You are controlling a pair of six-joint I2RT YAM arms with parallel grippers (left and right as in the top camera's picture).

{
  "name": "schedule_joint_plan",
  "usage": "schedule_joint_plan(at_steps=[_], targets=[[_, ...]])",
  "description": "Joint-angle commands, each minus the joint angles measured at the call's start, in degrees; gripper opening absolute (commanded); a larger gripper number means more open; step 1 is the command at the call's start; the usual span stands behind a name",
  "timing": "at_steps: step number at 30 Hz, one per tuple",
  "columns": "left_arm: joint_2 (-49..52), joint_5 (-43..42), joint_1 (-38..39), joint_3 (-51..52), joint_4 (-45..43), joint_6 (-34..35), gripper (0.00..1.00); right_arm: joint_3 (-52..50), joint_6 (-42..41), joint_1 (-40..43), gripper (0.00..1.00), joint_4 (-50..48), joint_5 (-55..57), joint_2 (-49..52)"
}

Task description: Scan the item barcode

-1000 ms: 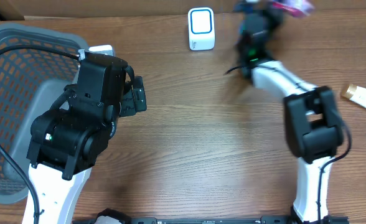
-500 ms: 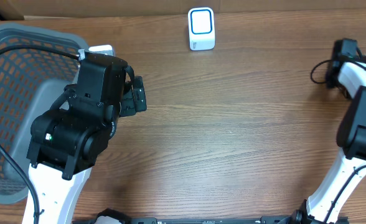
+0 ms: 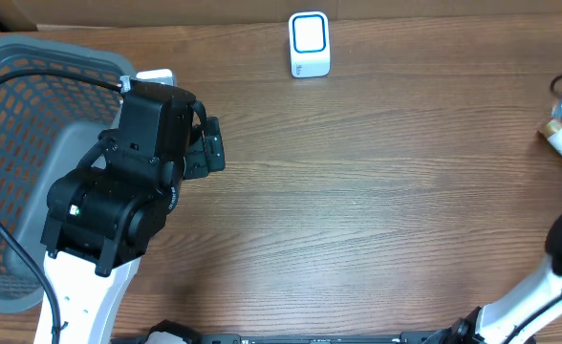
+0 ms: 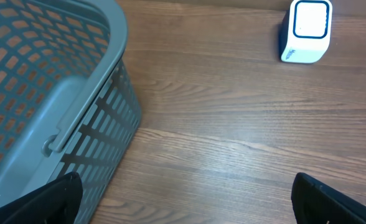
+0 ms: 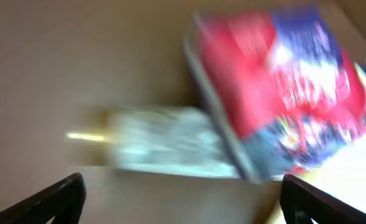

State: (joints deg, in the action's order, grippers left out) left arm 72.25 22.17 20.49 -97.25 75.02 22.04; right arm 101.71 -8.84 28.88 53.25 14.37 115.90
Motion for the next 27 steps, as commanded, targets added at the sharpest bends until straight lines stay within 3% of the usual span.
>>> schedule_joint_plan(at_steps=[1, 6, 11, 14, 19, 23, 25, 27], targets=[[-0.3, 0.7, -0.3, -1.0, -0.2, -0.9, 1.00, 11.6, -3.6, -2.2, 1.00, -1.6, -25.6, -14.5], [-0.3, 1.0, -0.3, -1.0, -2.3, -0.8, 1.00, 20.4, -3.6, -5.7, 1.00, -13.5, -45.8, -22.8], [-0.4, 2.8, -0.3, -1.0, -13.0, -2.1, 1.00, 22.6, -3.6, -9.6, 1.00, -22.1, -48.3, -29.2], [-0.3, 2.4, -0.3, -1.0, -14.9, -2.2, 1.00, 22.5, -3.3, -10.0, 1.00, -18.1, -48.3, -34.6], [-0.3, 14.6, -0.3, -1.0, -31.4, -3.6, 1.00, 19.5, -3.1, -10.4, 1.00, -13.4, -47.5, -41.1], [-0.3, 29.9, -0.4, -1.0, -51.4, -12.1, 1.00, 13.9, -3.1, -12.3, 1.00, -15.5, -47.4, -46.6], [-0.4, 30.5, -0.3, -1.0, -59.5, -15.6, 1.00, 9.7, -3.1, -13.6, 1.00, -17.2, -46.6, -49.7], [-0.3, 27.8, -0.3, -1.0, -65.4, -24.7, 1.00, 5.6, -3.1, -14.9, 1.00, -19.2, -44.2, -52.2]])
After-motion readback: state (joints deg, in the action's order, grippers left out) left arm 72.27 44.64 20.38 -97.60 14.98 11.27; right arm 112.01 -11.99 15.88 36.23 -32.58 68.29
